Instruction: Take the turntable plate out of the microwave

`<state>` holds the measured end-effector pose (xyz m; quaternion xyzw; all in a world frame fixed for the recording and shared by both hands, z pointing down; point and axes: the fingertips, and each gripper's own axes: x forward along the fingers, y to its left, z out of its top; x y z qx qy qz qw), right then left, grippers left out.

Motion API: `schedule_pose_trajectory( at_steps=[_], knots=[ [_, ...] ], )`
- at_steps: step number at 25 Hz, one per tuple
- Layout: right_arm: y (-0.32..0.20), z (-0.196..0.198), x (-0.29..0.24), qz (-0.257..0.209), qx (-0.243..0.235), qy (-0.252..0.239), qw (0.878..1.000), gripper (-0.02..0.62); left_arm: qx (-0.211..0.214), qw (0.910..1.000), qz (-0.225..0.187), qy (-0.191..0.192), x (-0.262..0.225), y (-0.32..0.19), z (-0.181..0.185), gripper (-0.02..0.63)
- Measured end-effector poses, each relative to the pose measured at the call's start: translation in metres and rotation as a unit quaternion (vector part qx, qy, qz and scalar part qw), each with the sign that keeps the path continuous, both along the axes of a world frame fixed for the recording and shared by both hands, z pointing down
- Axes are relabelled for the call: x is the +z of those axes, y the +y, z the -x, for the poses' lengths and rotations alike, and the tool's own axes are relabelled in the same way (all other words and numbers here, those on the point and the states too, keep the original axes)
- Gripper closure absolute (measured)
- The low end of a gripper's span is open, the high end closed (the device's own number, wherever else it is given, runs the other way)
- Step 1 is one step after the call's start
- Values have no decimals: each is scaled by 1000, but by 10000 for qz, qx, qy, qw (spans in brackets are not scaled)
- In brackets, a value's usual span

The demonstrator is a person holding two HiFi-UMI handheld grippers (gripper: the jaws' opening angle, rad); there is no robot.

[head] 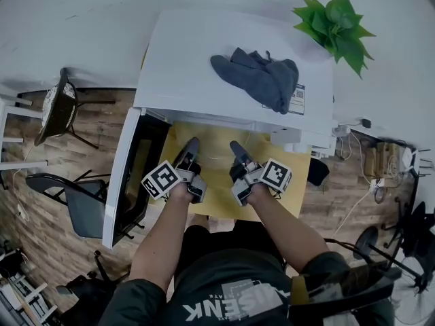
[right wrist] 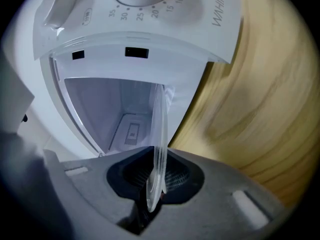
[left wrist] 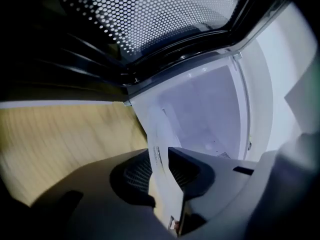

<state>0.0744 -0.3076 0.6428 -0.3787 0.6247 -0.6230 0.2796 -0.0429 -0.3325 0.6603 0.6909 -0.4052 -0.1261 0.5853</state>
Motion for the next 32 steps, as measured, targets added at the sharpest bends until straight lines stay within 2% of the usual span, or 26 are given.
schedule_pose_trajectory(
  at_steps=[2, 3, 6, 10, 15, 19, 32],
  knots=[
    [-1, 2, -11, -296, -152, -92, 9994, 551, 68, 9999, -45, -128, -1, 5, 1, 521],
    [2, 0, -9, -250, -203, 8, 9995, 551, 97, 9997, -75, -220, -1, 9, 1, 520],
    [16, -6, 1, 39, -311, 446, 9985, 549, -58, 10000, -30, -43, -3, 23, -1, 518],
    [25, -2, -7, -76, -603, 569, 9965, 548, -239, 9996, -132, -23, -10, 37, 3, 518],
    [37, -5, -15, -161, -799, 681, 9943, 541, -210, 9984, -278, -437, -18, 51, 4, 515],
    [45, -6, -18, -173, -939, 664, 9932, 538, -386, 9988, -244, -174, -22, 64, -2, 514],
    [73, 1, -47, -483, -1503, 788, 9843, 532, -704, 9960, -463, -307, -53, 105, 5, 511]
  ],
)
